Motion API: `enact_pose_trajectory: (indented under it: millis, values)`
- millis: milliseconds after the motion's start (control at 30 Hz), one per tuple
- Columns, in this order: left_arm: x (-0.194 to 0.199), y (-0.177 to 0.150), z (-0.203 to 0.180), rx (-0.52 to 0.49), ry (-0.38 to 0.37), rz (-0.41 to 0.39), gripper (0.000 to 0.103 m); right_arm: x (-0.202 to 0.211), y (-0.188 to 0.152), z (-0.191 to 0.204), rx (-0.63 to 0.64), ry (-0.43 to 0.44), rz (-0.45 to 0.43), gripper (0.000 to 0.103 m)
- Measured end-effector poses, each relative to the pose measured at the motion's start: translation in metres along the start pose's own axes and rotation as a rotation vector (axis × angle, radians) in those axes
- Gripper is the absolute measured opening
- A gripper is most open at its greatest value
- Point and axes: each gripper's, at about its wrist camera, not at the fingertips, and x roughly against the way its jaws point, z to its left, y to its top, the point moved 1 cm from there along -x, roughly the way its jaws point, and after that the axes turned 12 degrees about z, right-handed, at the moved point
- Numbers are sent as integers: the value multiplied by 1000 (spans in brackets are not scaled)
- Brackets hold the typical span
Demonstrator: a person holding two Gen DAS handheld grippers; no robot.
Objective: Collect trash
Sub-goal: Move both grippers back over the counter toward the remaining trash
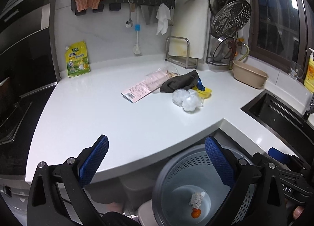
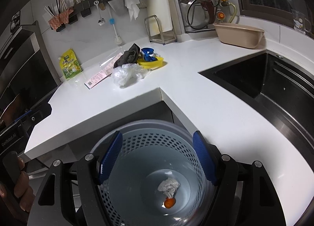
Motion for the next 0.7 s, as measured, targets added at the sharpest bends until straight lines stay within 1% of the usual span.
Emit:
enact_pose_trajectory:
  millis: [300,467,700]
  values:
    - [-16,25,7,-5,-12,11,97,-12,29,6,23,-2,-8,71]
    - [-28,45,11,-1,-13,7,97,-18,48,8,37,-8,-15,71]
    - [-50,74,21,19,-7,-1,97,-30,84,11,56,-3,-33,71]
